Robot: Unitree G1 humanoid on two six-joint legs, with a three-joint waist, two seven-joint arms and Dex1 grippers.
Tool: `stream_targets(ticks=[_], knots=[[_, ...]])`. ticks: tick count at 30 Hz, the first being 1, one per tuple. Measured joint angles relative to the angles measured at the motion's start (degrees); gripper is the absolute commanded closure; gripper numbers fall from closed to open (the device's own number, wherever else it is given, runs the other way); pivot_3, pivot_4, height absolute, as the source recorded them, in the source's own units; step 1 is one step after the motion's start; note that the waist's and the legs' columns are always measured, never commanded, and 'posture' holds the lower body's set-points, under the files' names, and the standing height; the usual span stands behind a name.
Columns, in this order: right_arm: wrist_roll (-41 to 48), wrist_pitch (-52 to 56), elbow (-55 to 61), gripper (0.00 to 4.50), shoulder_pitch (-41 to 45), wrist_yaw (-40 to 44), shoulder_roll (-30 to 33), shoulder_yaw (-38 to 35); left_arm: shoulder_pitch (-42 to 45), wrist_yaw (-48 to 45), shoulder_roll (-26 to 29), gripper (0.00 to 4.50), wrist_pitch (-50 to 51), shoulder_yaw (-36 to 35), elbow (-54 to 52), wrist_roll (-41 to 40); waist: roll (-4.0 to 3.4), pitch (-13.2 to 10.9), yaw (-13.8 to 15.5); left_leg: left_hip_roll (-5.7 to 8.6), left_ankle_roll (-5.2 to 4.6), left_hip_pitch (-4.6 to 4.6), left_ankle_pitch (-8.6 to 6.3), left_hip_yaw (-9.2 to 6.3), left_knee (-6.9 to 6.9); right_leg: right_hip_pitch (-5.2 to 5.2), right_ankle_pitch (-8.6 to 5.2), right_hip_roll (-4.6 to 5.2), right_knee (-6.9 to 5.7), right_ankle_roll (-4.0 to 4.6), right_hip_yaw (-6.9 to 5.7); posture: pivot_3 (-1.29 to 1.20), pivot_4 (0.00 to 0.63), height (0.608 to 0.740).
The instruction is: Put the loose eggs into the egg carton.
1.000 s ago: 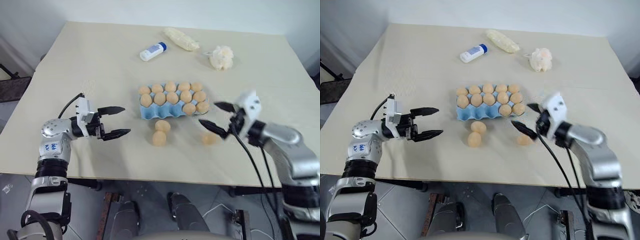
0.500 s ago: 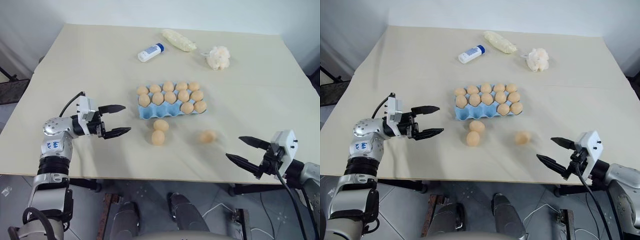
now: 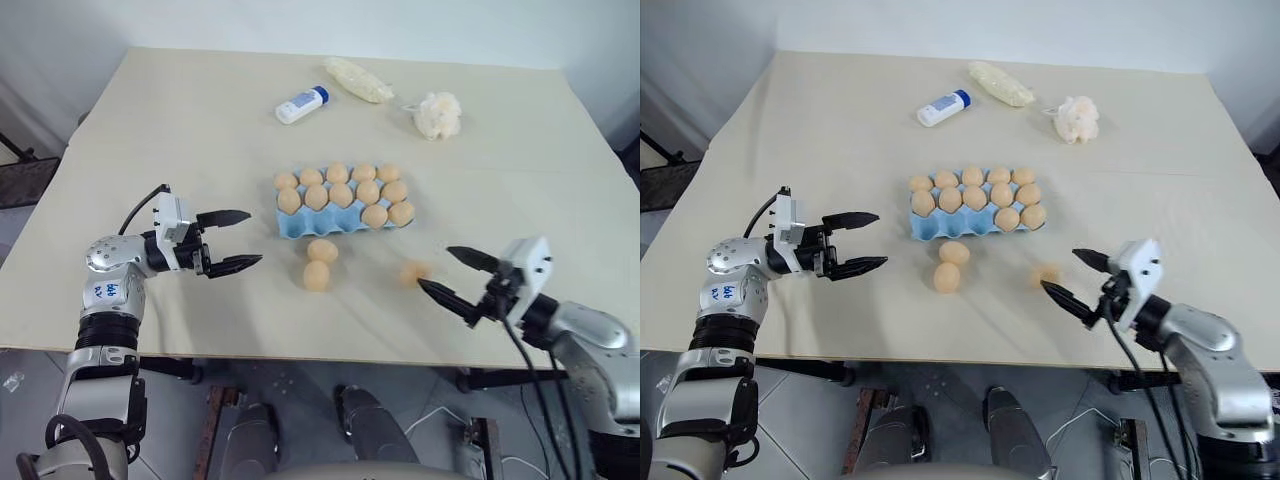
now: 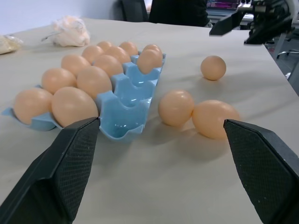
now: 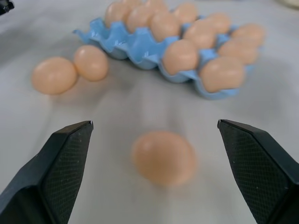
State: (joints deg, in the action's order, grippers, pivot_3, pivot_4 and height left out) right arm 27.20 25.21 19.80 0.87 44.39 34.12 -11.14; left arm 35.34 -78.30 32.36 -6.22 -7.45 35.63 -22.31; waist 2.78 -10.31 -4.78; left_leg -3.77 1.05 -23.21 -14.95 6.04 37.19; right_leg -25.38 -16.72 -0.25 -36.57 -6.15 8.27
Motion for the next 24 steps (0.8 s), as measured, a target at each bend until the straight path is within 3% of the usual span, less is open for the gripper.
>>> stream_targets(ticks=[10,13,18,24], knots=[[-7.9,-0.3,-9.0,0.03,8.0,-3.2,-2.1,8.9,-1.7,0.9,0.1,0.00,0.2,-0.6,-1.7,0.0,0.02,0.0,0.0,-0.01,0.01,0.01,-0.01,0.03,0.01,-0.01,-0.02,-0.01,-0.07,0.03,-0.03,0.00,0.150,0.740],[-9.0,-0.3,-9.7,0.63,9.0,-3.2,-2.0,9.6,-2.2,1.2,0.1,0.00,0.3,-0.6,-1.9,0.0,0.02,0.0,0.0,-0.01,0.01,0.00,-0.01,0.04,0.03,-0.01,-0.01,-0.02,-0.07,0.03,-0.03,0.00,0.150,0.740],[-8.6,0.3,-8.4,2.24,9.0,-2.9,-1.9,9.6,-2.6,1.5,0.1,0.00,0.5,-0.7,-3.4,-0.1,0.02,0.0,0.0,-0.01,0.01,0.01,-0.01,0.04,0.06,-0.01,-0.01,-0.01,-0.13,0.02,-0.03,0.00,0.150,0.740],[-7.1,2.4,-5.5,2.59,10.1,-2.9,-0.6,8.1,-3.7,2.0,0.2,0.00,0.7,-1.1,-3.8,-0.2,0.02,0.0,-0.2,-0.02,0.01,0.04,0.00,0.04,0.13,-0.01,-0.01,-0.03,-0.26,0.03,-0.01,0.00,0.150,0.740]])
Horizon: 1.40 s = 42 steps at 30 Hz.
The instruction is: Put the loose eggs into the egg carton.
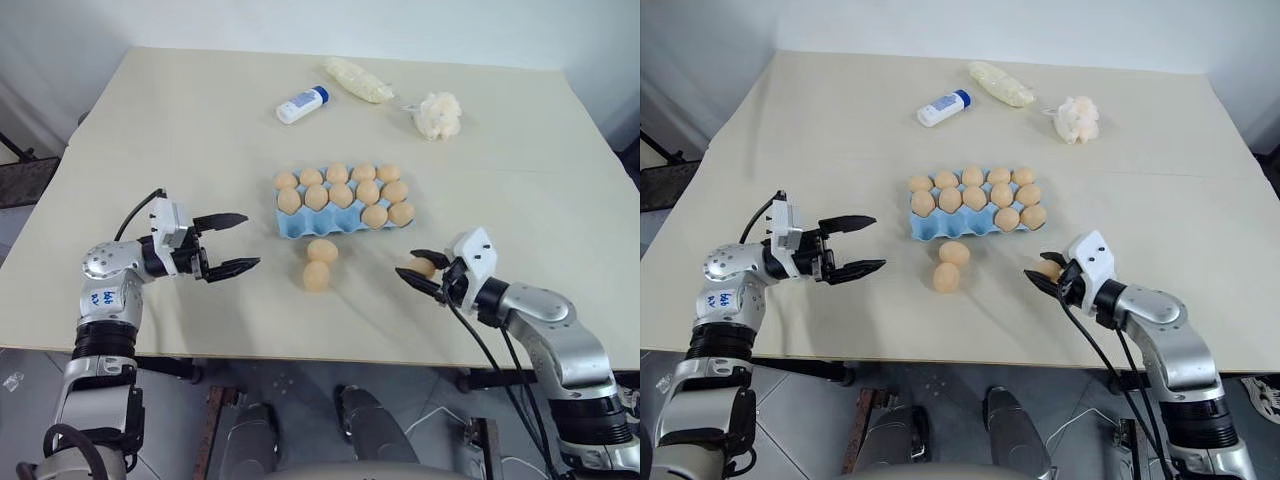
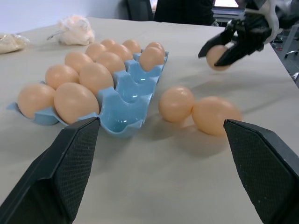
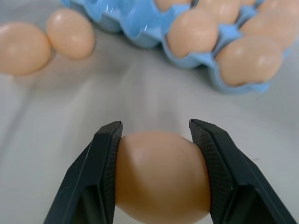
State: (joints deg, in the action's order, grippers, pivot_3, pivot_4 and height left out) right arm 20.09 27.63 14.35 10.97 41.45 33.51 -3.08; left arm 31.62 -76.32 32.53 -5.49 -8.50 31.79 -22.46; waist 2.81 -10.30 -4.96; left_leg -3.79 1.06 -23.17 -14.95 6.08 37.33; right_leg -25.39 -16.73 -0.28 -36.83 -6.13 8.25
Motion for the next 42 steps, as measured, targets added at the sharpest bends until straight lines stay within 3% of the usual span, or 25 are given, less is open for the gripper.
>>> stream_targets(ticks=[5,10,19,26,34,42], knots=[[1.2,1.4,0.2,2.60,8.4,-1.6,-1.7,0.1,-0.2,0.1,0.0,0.00,0.1,-0.1,-0.3,-0.1,0.00,0.0,-0.1,0.00,-0.02,0.02,0.04,-0.01,0.06,-0.01,0.01,0.00,-0.08,0.02,0.01,0.00,0.150,0.740],[-0.5,0.6,-5.9,2.60,18.0,-4.3,-7.4,3.0,-0.7,0.6,0.1,0.00,0.5,-0.2,-1.9,-0.3,0.00,0.0,-0.1,-0.01,-0.02,-0.02,0.05,0.00,-0.01,-0.06,0.01,0.00,-0.05,0.05,-0.01,0.00,0.150,0.740],[-6.6,-7.8,-21.4,2.60,26.1,-4.7,-15.7,9.6,-1.4,1.2,0.6,0.00,1.1,-1.1,-3.4,-0.7,-0.02,0.0,-0.3,-0.03,0.01,-0.04,0.04,0.02,-0.06,-0.11,-0.03,-0.01,-0.10,0.10,-0.05,0.00,0.150,0.740],[-10.1,-13.2,-30.1,2.60,28.6,-5.8,-19.0,10.0,-2.9,1.9,1.1,0.00,1.3,-1.7,-4.4,-0.7,-0.02,0.0,-1.3,-0.02,0.04,-0.03,0.06,-0.01,-0.09,-0.11,-0.03,0.02,-0.14,0.10,-0.08,0.00,0.150,0.740],[-10.3,-13.7,-30.6,0.02,28.6,-3.3,-19.9,10.1,-3.0,2.5,1.1,0.00,1.4,-1.7,-5.7,-0.8,-0.03,0.0,-1.7,-0.03,0.06,-0.02,0.08,-0.02,-0.07,-0.11,-0.03,0.00,-0.21,0.10,-0.08,0.00,0.150,0.740],[-9.3,-12.0,-25.5,0.02,27.9,-1.6,-17.7,9.4,-3.0,3.0,1.1,0.00,1.7,-1.7,-6.0,-0.8,-0.03,0.0,-1.5,-0.02,0.07,-0.03,0.08,-0.04,-0.09,-0.11,-0.03,0.03,-0.17,0.10,-0.09,0.00,0.150,0.740]])
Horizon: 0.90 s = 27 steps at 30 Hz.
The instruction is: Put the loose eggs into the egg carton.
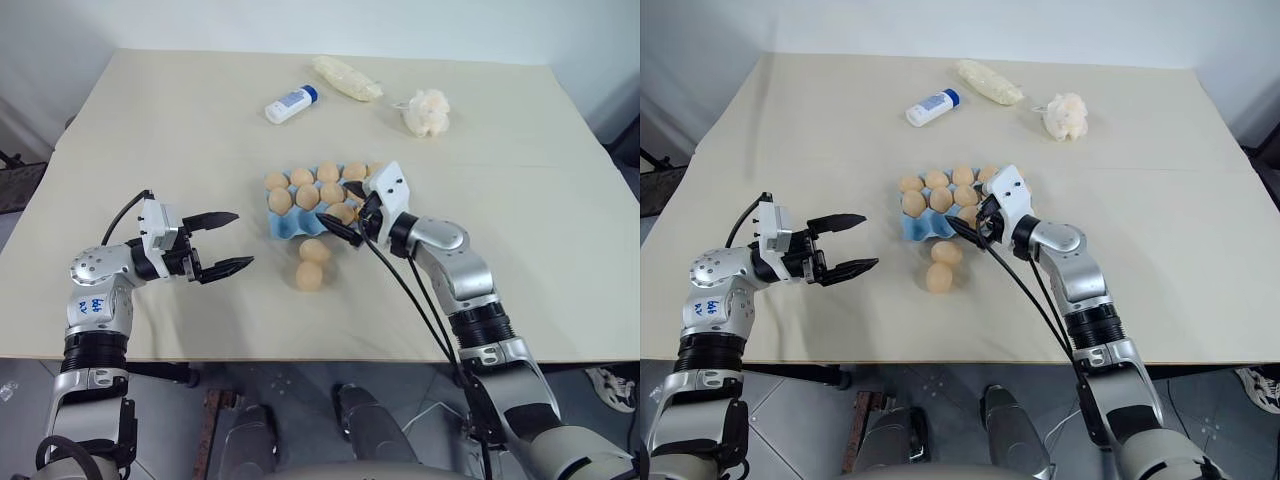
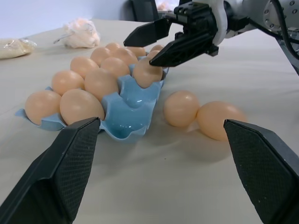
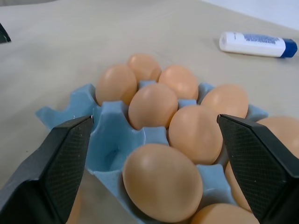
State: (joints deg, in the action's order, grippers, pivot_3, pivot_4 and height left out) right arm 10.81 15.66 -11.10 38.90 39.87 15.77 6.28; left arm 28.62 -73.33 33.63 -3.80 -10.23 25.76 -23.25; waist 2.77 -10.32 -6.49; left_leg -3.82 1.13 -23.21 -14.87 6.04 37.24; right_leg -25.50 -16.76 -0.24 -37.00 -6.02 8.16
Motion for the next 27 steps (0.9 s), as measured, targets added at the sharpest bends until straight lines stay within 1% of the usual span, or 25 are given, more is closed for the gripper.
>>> stream_targets(ticks=[4,8,12,13,18,23,27], knots=[[2.8,1.3,7.9,0.02,-3.7,3.3,4.1,-1.2,0.0,0.2,0.0,0.00,0.0,0.0,0.0,0.0,0.00,0.0,0.2,0.00,0.00,0.00,0.00,-0.02,-0.05,0.01,0.00,0.00,0.05,0.00,-0.01,0.00,0.150,0.740],[7.6,1.9,14.4,0.02,-10.7,9.4,10.3,-4.3,0.0,1.5,-0.1,0.00,0.0,0.0,-0.1,-0.1,0.00,0.0,0.5,0.02,-0.01,-0.02,-0.01,-0.03,-0.03,0.03,0.00,0.02,0.10,-0.01,-0.02,0.00,0.150,0.740],[11.1,2.1,16.3,0.02,-13.9,13.4,15.0,-7.6,-0.1,3.1,-0.2,0.00,0.0,-0.4,-0.5,0.0,0.01,0.0,0.3,0.03,-0.03,0.03,0.00,0.01,0.04,0.05,0.03,0.01,0.06,-0.06,0.05,0.00,0.150,0.740],[12.6,1.7,17.0,0.02,-15.6,15.5,16.5,-9.0,-0.4,3.9,-0.5,0.00,0.0,-0.4,-1.3,-0.1,0.01,0.0,0.4,0.03,-0.05,0.03,0.01,-0.01,0.03,0.06,0.03,0.00,0.06,-0.06,0.03,0.00,0.150,0.740],[18.0,-0.2,16.8,0.02,-21.1,24.9,22.6,-14.7,-4.0,7.7,-0.6,0.00,0.6,-1.4,-4.7,-0.1,0.01,0.0,0.3,0.01,-0.05,0.05,0.01,-0.05,0.00,0.08,0.03,0.00,0.08,-0.06,0.04,0.00,0.150,0.740],[20.0,-2.2,13.9,0.02,-22.7,31.1,25.5,-16.4,-7.8,12.1,-0.1,0.00,1.4,-3.6,-10.2,-0.2,0.01,0.0,0.2,0.01,-0.06,0.10,0.01,-0.27,0.06,0.10,0.05,0.01,0.04,-0.09,0.09,0.00,0.150,0.740],[20.9,-3.3,12.3,0.02,-23.5,34.5,26.8,-17.9,-14.3,17.3,-0.2,0.00,3.6,-5.8,-18.8,-0.8,0.01,0.0,0.3,0.02,-0.06,0.12,0.01,-0.40,0.02,0.12,0.05,0.04,0.08,-0.10,0.13,0.00,0.150,0.740]])
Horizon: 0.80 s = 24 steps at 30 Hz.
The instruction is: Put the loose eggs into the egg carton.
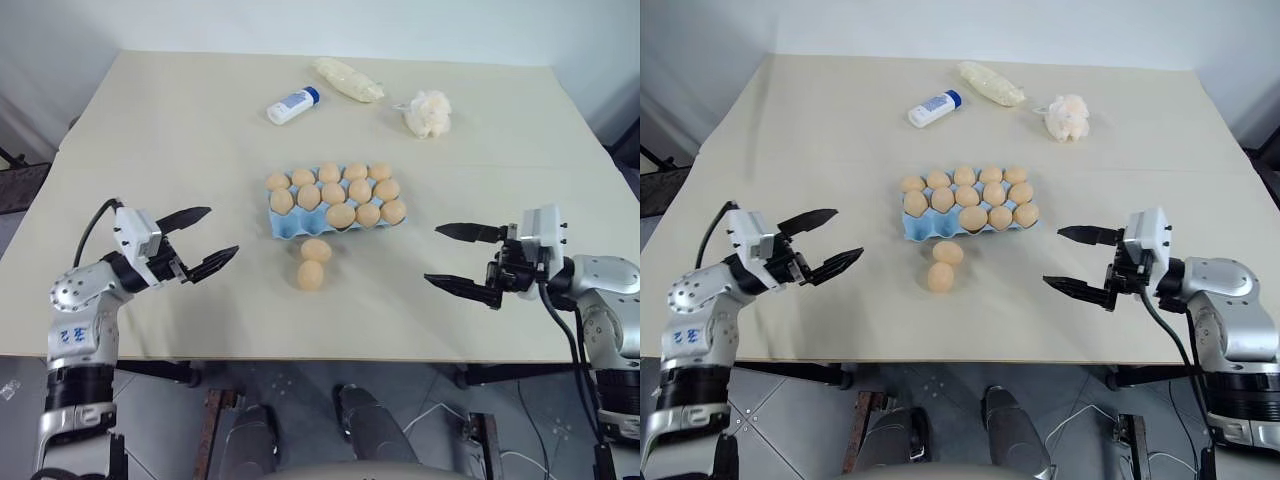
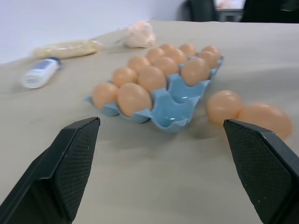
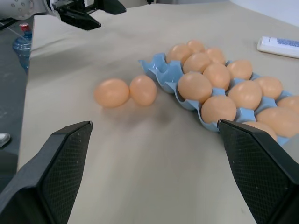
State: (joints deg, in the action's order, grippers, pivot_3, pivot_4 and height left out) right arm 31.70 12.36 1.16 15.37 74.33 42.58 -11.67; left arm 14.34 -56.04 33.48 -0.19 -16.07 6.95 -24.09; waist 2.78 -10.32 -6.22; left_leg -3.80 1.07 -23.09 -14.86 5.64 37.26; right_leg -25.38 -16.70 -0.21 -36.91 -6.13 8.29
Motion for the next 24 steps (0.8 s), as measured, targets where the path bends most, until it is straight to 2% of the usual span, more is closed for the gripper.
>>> stream_targets(ticks=[3,6,9,13,14,18,24], knots=[[0.2,0.1,-0.7,0.02,0.0,0.6,0.2,0.0,-6.0,5.6,-2.2,0.00,2.0,-0.9,-8.4,-0.2,0.00,0.0,0.1,0.00,0.00,0.01,0.00,-0.02,0.00,0.01,0.00,0.07,0.00,0.00,-0.01,0.00,0.150,0.740],[0.4,0.5,-1.2,0.02,-0.1,0.7,1.0,0.0,-12.7,14.4,-7.5,0.00,4.6,-0.6,-17.1,1.1,0.00,0.0,0.2,0.01,-0.03,0.01,0.02,-0.05,0.03,0.04,0.02,0.20,0.01,-0.04,-0.03,0.00,0.150,0.740],[1.1,1.4,-1.2,0.02,-0.1,0.9,1.4,0.0,-15.3,22.6,-11.2,0.00,7.9,0.7,-23.3,3.1,0.01,0.0,0.3,0.17,-0.15,0.10,0.09,-0.10,0.09,0.21,0.05,0.20,0.06,-0.10,-0.03,0.00,0.150,0.740],[1.7,2.1,-1.2,0.02,0.2,1.7,1.8,0.0,-16.7,28.2,-13.0,0.00,11.8,3.2,-27.9,4.7,0.00,0.0,0.4,0.20,-0.24,0.63,0.14,-0.08,-0.04,0.95,-0.11,0.20,0.70,0.25,-0.01,0.00,0.150,0.740],[2.1,2.3,-1.3,0.02,0.5,2.2,1.8,0.0,-17.1,29.2,-13.3,0.00,12.5,3.8,-28.5,5.3,0.00,0.0,0.2,0.19,-0.24,0.77,0.14,-0.08,-0.12,1.16,-0.28,0.20,0.96,0.69,0.01,0.00,0.150,0.740],[2.7,2.6,-1.7,0.02,2.5,3.8,2.1,0.0,-17.1,32.6,-14.6,0.00,14.4,7.0,-29.9,7.7,0.00,0.0,-0.3,0.17,-0.38,0.92,0.12,-0.02,-0.20,1.46,-0.22,0.44,1.28,0.61,0.03,0.00,0.150,0.740],[2.4,2.8,-3.0,0.02,4.3,4.4,2.2,0.3,-17.2,39.0,-20.0,0.00,15.2,13.4,-32.0,12.1,0.00,0.0,0.0,0.23,-0.54,0.91,0.01,-0.07,-0.24,1.58,-0.14,0.61,1.46,0.46,-0.04,0.00,0.150,0.740]])
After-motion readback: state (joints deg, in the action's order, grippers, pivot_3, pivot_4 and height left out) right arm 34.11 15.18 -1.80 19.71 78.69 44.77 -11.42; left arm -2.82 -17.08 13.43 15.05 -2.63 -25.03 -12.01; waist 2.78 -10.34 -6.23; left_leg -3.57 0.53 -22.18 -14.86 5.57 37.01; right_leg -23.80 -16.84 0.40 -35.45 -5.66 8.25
